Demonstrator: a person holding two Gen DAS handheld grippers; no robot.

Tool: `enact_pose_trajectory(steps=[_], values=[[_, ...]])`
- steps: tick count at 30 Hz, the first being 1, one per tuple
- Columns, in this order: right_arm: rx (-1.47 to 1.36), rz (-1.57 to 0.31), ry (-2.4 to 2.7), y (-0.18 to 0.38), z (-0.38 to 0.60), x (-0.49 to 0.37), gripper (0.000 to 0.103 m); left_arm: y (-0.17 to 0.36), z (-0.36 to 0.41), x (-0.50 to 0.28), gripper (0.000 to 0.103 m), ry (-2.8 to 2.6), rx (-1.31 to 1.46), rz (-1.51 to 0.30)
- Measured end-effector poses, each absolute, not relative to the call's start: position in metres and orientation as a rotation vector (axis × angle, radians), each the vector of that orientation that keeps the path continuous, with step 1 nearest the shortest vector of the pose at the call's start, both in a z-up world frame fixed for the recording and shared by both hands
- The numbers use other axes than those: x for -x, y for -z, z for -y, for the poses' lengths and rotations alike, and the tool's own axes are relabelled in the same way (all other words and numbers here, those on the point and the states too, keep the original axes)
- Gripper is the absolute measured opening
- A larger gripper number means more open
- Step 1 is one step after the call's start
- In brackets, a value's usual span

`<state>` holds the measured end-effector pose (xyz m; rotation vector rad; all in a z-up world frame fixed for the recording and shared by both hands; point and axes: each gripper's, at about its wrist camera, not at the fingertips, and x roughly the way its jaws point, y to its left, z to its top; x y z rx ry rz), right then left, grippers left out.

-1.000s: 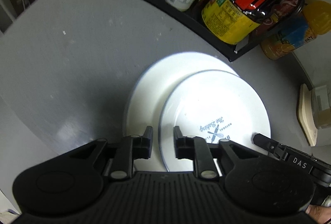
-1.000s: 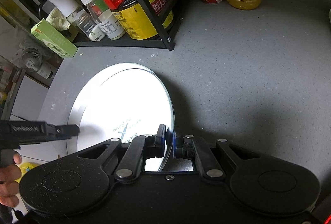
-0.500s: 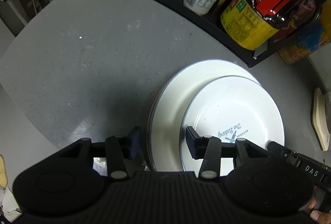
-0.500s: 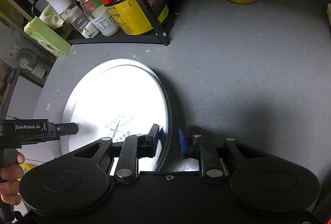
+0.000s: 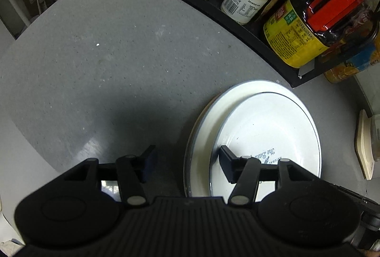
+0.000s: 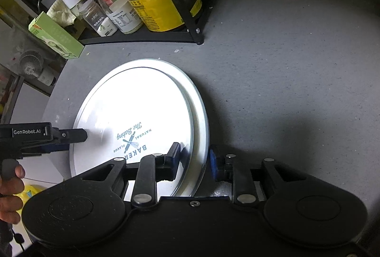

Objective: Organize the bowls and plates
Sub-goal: 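Lower the 'Baker' plate onto the stack and open both tools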

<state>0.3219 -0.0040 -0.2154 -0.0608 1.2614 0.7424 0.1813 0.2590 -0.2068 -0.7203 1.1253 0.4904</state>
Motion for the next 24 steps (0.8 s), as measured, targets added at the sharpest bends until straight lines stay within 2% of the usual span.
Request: enact_pose_trajectory(steps=[4, 6, 8, 18, 21, 23, 24], values=[[0.032, -1.253, -0.744, 0.216, 0.009, -0.321, 0.024, 0.205, -0.261, -0.183, 0.051, -0.46, 0.708, -1.129], [0.009, -1.256, -0.734, 0.217, 0.012, -0.32, 0.023, 0.206, -0.263, -0.184, 0.039, -0.428, 0.733, -1.126], [-0.008, -1.257, -0.722, 0.217, 0.013, -0.319, 0.023, 0.206, -0.265, -0.187, 0.032, -0.401, 0.747, -1.129], [-0.037, -1.272, -0.664, 0.215, 0.012, -0.312, 0.026, 0.207, -0.268, -0.193, 0.03, -0.336, 0.718, -1.17], [-0.053, -1.267, -0.662, 0.209, 0.016, -0.309, 0.036, 0.206, -0.267, -0.199, 0.032, -0.33, 0.689, -1.187], [-0.064, -1.246, -0.659, 0.203, 0.02, -0.307, 0.054, 0.205, -0.268, -0.201, 0.034, -0.339, 0.677, -1.194], [-0.068, -1.227, -0.654, 0.199, 0.023, -0.305, 0.056, 0.202, -0.267, -0.201, 0.035, -0.344, 0.663, -1.193]])
